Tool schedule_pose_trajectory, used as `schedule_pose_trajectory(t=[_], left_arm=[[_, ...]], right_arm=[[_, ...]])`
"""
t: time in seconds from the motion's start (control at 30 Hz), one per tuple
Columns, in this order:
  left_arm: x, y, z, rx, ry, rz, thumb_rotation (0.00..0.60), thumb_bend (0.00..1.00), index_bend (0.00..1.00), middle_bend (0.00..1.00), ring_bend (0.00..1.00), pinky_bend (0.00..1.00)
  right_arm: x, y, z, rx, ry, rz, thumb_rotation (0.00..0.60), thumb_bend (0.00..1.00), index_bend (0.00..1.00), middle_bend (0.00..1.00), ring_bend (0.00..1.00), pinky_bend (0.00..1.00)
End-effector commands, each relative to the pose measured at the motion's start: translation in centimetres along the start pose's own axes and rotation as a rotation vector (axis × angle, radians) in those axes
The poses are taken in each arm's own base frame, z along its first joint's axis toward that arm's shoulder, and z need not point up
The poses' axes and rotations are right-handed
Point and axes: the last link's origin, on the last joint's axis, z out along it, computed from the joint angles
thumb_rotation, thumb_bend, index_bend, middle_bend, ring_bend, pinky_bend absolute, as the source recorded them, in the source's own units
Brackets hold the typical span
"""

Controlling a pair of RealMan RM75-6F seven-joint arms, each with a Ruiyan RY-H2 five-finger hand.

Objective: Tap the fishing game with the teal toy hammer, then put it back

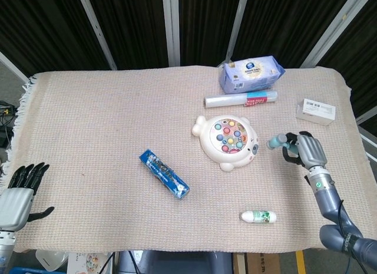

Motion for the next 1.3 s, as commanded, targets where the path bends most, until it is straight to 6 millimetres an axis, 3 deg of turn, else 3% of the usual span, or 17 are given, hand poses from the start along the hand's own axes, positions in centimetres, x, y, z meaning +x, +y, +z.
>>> schedule_pose_trajectory(t=[0.03, 0.43, 0.5, 0.73, 1.07, 1.3], left_arm=[[0.0, 0.1, 0.0, -0.002, -0.004, 0.001, 0.6, 0.08, 0.03, 0.03, 0.0, 0.0], [-0.1, 0.6, 0.3, -0.017, -0.015, 0.012, 0.6, 0.08, 0.03, 0.04, 0.0, 0.0], [-0.2, 0.8, 0.4, -0.021, -0.023, 0.011, 0.6, 0.08, 0.03, 0.04, 0.0, 0.0], [-0.2, 0.7, 0.4, -0.017, -0.023, 0.011, 0.6, 0.08, 0.03, 0.04, 0.0, 0.0], [-0.3, 0.4, 0.5, -0.009, -0.025, 0.01, 0.6, 0.08, 0.03, 0.04, 0.0, 0.0], [-0.4, 0.2, 0.5, -0.003, -0.027, 0.006, 0.6, 0.08, 0.03, 0.04, 0.0, 0.0]], right_arm=[[1.0, -1.4, -0.6, 0.054, 0.031, -0.017, 0.6, 0.7, 0.85, 0.72, 0.5, 0.17], [1.6, -6.9, 0.3, 0.2, 0.02, -0.198, 0.6, 0.71, 0.88, 0.75, 0.52, 0.18], [1.0, -8.8, 1.1, 0.238, 0.021, -0.308, 0.6, 0.72, 0.88, 0.75, 0.52, 0.18], [-1.1, -10.9, 2.2, 0.238, -0.014, -0.424, 0.6, 0.71, 0.88, 0.75, 0.52, 0.18], [-2.0, -12.5, 3.4, 0.225, -0.039, -0.484, 0.6, 0.72, 0.88, 0.75, 0.52, 0.18], [-2.4, -12.3, 3.7, 0.198, -0.063, -0.501, 0.6, 0.72, 0.88, 0.75, 0.52, 0.18]])
